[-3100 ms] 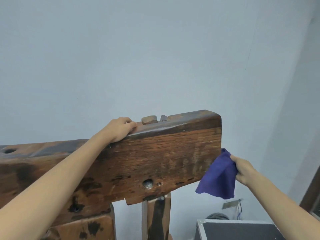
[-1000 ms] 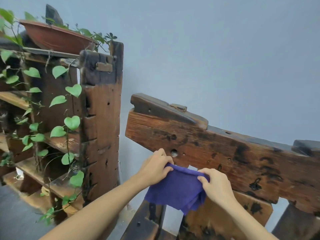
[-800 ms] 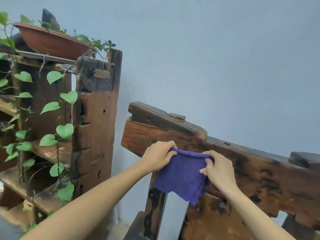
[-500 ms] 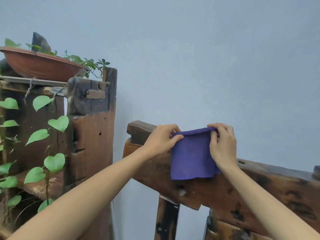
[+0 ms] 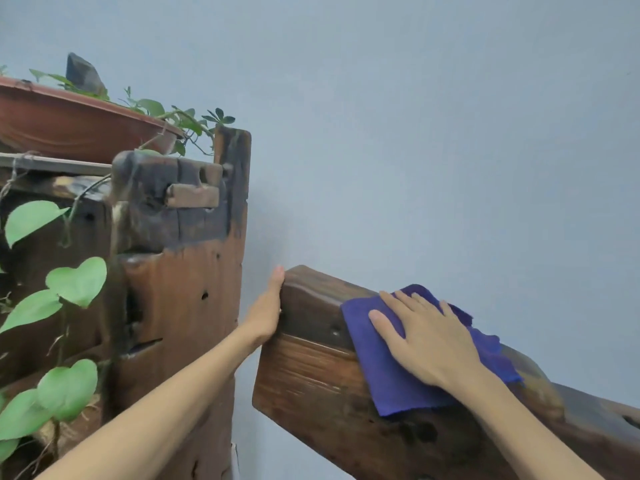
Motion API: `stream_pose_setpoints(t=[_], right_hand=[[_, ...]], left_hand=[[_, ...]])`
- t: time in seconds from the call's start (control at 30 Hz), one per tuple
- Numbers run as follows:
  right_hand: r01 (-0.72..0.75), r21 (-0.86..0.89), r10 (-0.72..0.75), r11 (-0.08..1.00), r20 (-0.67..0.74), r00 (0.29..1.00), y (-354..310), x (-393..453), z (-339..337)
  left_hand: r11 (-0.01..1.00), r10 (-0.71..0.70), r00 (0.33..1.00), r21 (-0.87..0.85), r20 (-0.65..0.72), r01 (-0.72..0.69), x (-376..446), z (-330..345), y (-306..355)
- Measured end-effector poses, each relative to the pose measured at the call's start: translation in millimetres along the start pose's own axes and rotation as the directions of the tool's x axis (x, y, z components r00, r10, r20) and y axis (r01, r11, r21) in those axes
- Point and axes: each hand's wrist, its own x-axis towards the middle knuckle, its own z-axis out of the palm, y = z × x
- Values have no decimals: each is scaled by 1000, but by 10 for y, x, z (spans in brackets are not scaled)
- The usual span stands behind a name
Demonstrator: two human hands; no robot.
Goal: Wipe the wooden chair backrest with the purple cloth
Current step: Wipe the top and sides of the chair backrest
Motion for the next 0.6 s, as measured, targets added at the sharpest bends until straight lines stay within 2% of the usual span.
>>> stream_pose_setpoints(t=[0.03, 0.07, 0.17, 0.27, 0.47, 0.53, 0.6], right_hand=[[24, 32, -25, 999, 41, 999, -50, 111, 8], [43, 85, -50, 995, 76, 996, -100, 228, -13], [60, 278, -127, 959, 230, 965, -335, 726, -12], [18, 357, -139, 934, 316, 939, -744, 1254, 80], [-109, 282, -10, 953, 390, 921, -1470, 1623, 96], [-91, 241, 8, 966, 325, 946, -1536, 1483, 71], [-21, 168, -6, 986, 156, 988, -1591, 1227, 114]], left_hand=[[955, -117, 991, -267, 60, 129, 28, 69, -64], [892, -145, 986, -421, 80, 165, 48, 122, -93], [825, -102, 989, -546, 108, 145, 125, 169, -185], [794, -51, 990, -596, 130, 119, 182, 115, -221], [791, 45, 983, -607, 181, 76, 292, 94, -341], [807, 88, 973, -588, 215, 57, 297, 94, -349], [767, 120, 964, -639, 239, 63, 297, 104, -353]])
